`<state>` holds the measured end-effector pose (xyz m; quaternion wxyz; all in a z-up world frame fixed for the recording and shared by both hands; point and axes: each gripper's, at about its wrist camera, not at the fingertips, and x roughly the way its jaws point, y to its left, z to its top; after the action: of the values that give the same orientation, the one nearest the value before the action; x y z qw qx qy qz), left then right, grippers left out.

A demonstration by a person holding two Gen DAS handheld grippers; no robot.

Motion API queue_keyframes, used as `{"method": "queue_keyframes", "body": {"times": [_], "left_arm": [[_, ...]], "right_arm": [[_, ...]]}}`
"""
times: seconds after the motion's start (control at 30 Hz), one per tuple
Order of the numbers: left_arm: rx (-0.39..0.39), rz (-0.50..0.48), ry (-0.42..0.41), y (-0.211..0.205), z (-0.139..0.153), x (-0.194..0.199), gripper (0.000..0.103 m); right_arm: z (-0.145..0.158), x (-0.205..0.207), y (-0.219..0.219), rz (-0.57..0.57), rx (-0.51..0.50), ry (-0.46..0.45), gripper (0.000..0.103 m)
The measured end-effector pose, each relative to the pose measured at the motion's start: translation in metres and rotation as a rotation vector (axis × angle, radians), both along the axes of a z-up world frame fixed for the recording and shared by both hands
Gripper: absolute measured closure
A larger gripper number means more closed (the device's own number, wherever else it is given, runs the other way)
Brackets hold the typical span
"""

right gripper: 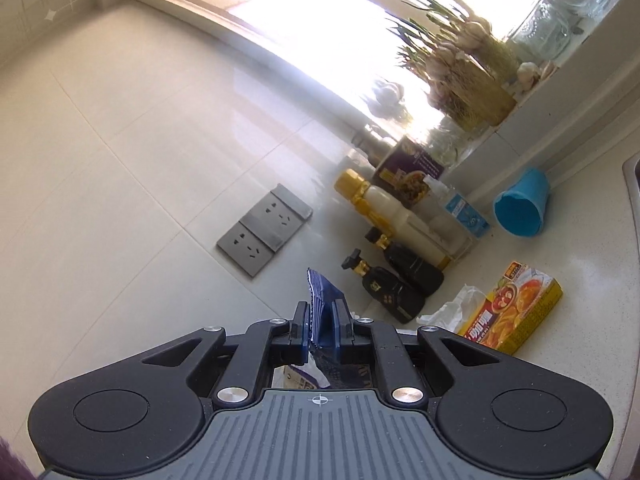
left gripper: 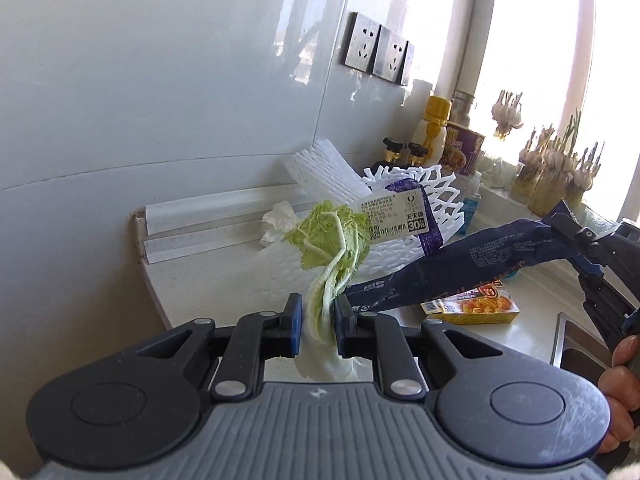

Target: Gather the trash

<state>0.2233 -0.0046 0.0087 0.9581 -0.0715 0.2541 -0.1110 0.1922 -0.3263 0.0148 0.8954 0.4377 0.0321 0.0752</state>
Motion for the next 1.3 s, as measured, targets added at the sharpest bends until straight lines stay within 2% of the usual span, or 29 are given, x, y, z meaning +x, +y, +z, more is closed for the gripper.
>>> {"method": "queue_keyframes", "body": {"times": [0.37,0.63,1.03,1.3], "left_arm": [[-0.026,0.016,-0.025,0.018,0.017,-0.020,0.089],[-0.037,0.028,-0.060,0.028,0.030,-0.036,0.089],[-0.043,0.047,-0.070,0.043,0.038,-0.055,0.089],[-0.035,0.064,-0.061,0.058,0.037,-0.065,0.089]], "right_arm": [[0.032,-0.030,0.000,-0.115,-0.068,-0.035,0.092],[0.057,-0.053,-0.004,-0.147,-0.102,-0.068,0.092],[0.094,-0.083,0.005,-0.115,-0.182,-0.097,0.095],[0.105,-0.093,0.019,-0.037,-0.174,-0.119,0.095]]}}
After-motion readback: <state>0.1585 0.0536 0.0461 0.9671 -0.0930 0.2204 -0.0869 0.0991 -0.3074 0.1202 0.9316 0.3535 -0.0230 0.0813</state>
